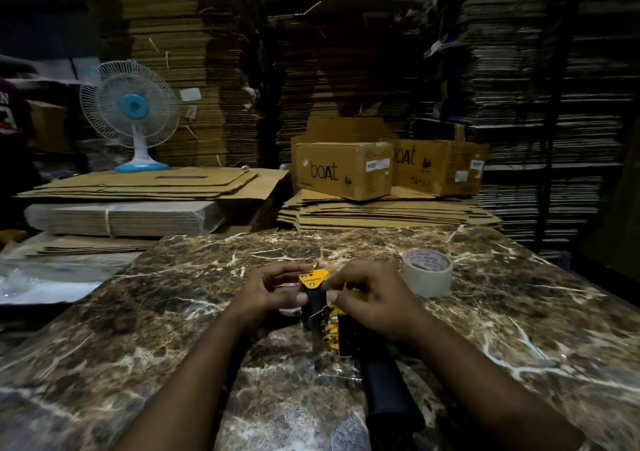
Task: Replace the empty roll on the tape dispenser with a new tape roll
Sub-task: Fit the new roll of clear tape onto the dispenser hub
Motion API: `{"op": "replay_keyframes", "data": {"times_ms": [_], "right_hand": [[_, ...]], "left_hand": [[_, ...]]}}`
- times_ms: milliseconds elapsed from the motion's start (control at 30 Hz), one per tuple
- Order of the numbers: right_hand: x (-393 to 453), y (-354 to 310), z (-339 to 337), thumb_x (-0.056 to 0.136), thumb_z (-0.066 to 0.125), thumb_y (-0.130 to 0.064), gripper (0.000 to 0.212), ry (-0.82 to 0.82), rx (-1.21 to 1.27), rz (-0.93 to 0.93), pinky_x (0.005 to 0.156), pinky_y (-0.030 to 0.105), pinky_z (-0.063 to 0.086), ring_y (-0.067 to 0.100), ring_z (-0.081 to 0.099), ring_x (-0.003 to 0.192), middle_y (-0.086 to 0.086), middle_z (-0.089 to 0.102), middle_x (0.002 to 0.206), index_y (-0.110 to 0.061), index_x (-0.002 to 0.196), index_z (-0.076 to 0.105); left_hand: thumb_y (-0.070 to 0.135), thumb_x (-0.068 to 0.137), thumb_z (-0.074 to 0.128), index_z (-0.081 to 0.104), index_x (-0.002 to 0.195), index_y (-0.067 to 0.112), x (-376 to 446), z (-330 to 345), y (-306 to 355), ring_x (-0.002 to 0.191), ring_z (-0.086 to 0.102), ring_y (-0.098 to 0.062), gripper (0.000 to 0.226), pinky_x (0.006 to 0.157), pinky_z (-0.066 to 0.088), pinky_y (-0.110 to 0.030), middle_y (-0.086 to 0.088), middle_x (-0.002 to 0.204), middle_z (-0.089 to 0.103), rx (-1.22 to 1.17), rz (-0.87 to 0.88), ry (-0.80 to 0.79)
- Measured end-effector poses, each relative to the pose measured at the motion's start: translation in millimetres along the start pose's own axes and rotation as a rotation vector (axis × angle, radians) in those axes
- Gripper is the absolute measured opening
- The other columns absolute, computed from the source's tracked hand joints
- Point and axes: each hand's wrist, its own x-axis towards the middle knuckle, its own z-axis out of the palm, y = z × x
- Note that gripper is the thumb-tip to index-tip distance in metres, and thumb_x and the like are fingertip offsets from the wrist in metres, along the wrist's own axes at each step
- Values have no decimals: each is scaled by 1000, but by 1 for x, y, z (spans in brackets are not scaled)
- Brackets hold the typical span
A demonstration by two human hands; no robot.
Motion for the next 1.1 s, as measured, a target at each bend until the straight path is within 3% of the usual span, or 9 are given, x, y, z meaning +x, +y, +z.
{"op": "replay_keyframes", "data": {"times_ms": [100, 200, 333, 400, 533, 667, 800, 933, 1100], "right_hand": [[2, 7, -12, 77, 58, -57, 44, 210, -115, 93, 81, 44, 56, 11, 64, 89, -9, 72, 90, -23, 95, 80], [3, 17, -23, 73, 60, -56, 51, 301, -257, 259, 93, 49, 52, 21, 62, 107, -3, 69, 109, -25, 110, 77], [4, 28, -28, 75, 70, -67, 88, 12, -334, 474, 112, 53, 40, 34, 37, 140, 10, 40, 149, -32, 151, 44], [5, 34, -27, 75, 74, -67, 101, -77, -308, 526, 117, 53, 35, 38, 26, 148, 13, 24, 161, -30, 158, 29], [6, 40, -27, 65, 77, -74, 112, -115, -277, 540, 115, 52, 38, 40, 33, 144, 15, 31, 155, -27, 156, 33], [4, 42, -36, 63, 82, -57, 100, -126, -176, 487, 106, 45, 48, 29, 49, 129, 8, 46, 138, -26, 149, 42], [2, 43, -45, 71, 88, -35, 85, -157, -102, 424, 98, 35, 46, 21, 46, 124, 4, 41, 137, -28, 144, 45], [0, 48, -45, 53, 78, -56, 88, -157, -15, 415, 103, 47, 52, 21, 51, 127, 4, 50, 136, -34, 133, 50], [-2, 52, -46, 53, 75, -39, 80, -164, 118, 372, 102, 47, 54, 20, 59, 123, 3, 57, 132, -32, 129, 52]], "left_hand": [[-16, 63, 81, 69, 117, 5, -3, 6, 3, 102, 72, -37, 59, 81, 60, -49, -23, 109, 74, 94, 11, -13], [-20, 66, 76, 70, 115, 6, -6, 11, 7, 101, 73, -33, 55, 78, 62, -43, -18, 107, 76, 110, 16, 24], [-18, 70, 75, 70, 114, 8, -7, 14, 10, 102, 73, -25, 52, 77, 62, -32, -9, 109, 76, 161, 60, 46], [-17, 72, 74, 71, 117, 15, -6, 16, 11, 104, 72, -23, 55, 80, 61, -32, -8, 113, 75, 203, 91, 43], [-4, 77, 77, 69, 121, 36, -3, 21, 9, 113, 66, -10, 60, 88, 58, -31, 5, 123, 70, 426, 202, 13], [37, 73, 85, 63, 125, 47, 4, 18, 4, 129, 49, -1, 58, 94, 52, -24, 13, 140, 51, 700, 271, -21], [26, 74, 86, 58, 135, 34, 7, 20, 4, 127, 44, 6, 68, 82, 51, -8, 9, 143, 46, 725, 280, 5], [27, 75, 85, 55, 136, 41, 9, 21, 2, 137, 39, -8, 69, 101, 52, -33, 10, 151, 38, 807, 238, 8], [21, 80, 81, 55, 137, 38, 11, 24, 0, 138, 37, -8, 65, 110, 41, -29, 13, 157, 27, 857, 210, -14]]}}
